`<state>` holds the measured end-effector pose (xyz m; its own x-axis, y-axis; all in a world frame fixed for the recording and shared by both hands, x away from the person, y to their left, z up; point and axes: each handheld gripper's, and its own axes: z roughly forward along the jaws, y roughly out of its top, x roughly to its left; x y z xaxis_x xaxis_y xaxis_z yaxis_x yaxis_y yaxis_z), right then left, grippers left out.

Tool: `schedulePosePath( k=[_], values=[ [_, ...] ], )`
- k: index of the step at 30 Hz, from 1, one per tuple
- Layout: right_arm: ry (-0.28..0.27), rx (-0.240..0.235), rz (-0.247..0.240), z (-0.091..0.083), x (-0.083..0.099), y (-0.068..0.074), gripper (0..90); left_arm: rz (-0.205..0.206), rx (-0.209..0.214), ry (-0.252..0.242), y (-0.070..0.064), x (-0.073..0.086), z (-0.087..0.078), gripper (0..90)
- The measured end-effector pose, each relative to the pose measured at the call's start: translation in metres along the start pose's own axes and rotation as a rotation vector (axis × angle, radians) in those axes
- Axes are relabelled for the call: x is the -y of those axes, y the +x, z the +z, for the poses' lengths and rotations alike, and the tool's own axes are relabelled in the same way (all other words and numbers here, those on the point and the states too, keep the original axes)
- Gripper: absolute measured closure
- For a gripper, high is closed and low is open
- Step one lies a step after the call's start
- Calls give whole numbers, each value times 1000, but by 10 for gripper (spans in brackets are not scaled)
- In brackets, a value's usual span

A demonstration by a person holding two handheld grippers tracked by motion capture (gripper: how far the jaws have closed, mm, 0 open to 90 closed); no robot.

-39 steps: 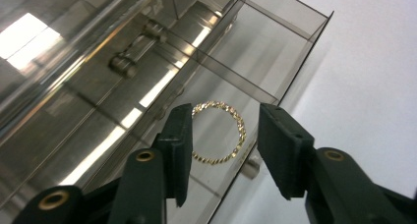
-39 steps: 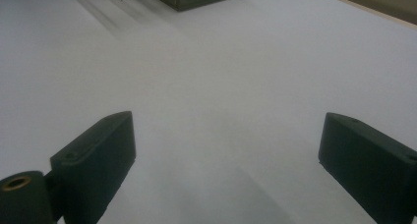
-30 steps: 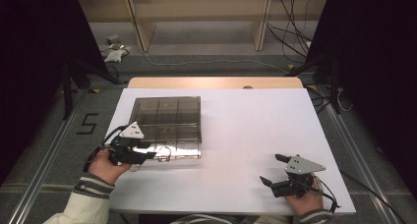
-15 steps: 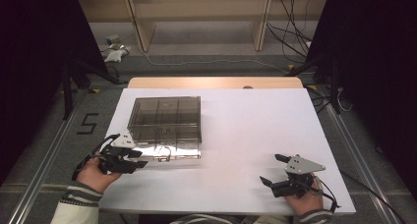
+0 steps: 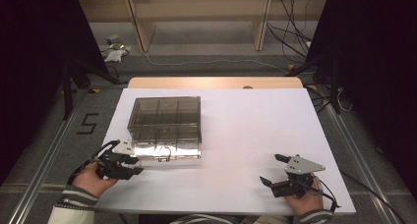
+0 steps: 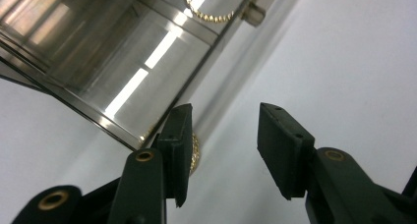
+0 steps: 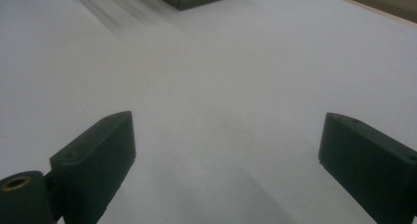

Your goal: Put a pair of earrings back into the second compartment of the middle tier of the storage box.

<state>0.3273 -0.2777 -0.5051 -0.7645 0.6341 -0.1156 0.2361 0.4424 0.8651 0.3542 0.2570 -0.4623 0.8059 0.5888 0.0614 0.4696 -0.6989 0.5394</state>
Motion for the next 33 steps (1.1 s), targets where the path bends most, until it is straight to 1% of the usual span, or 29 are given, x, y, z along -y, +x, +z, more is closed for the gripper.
schedulePosePath(
  k=[3, 5, 11, 16, 17, 19, 20, 22, 23, 28, 30, 31, 32, 33],
  values=[
    [0, -1, -1, 0, 0, 0, 81, 2, -1, 21, 1, 3, 3, 571],
    [-1, -1, -3, 0, 0, 0, 81, -7, -2, 36, 3, 4, 5, 566],
    [1, -3, -2, 0, 0, 0, 80, -18, 9, 69, 7, 8, 12, 566],
    [3, -5, -2, 0, 0, 0, 80, -30, 12, 79, 11, 10, 18, 567],
    [3, -5, -2, 0, 0, 0, 80, -27, 11, 80, 11, 9, 19, 568],
    [3, -5, -3, 0, 0, 0, 80, -26, 1, 82, 11, 9, 21, 571],
    [4, -5, -2, 0, 0, 0, 80, -19, -2, 87, 12, 9, 22, 575],
    [6, -6, -3, 1, 0, 0, 80, -30, -3, 82, 12, 9, 24, 588],
    [6, -6, -3, 1, 0, 0, 80, -24, -3, 89, 12, 8, 25, 592],
    [4, -5, -5, 1, 0, 0, 80, -25, -18, 105, 13, 8, 28, 624],
    [5, -6, -3, 0, 0, 0, 80, -31, -29, 112, 14, 8, 29, 645],
    [5, -6, -3, 0, 0, 0, 80, -38, -26, 109, 14, 9, 28, 654],
    [6, -7, -4, 1, 0, 0, 80, -36, -38, 110, 15, 9, 28, 684],
    [7, -7, -5, 1, 0, 0, 80, -43, -41, 109, 15, 9, 28, 708]
  ],
)
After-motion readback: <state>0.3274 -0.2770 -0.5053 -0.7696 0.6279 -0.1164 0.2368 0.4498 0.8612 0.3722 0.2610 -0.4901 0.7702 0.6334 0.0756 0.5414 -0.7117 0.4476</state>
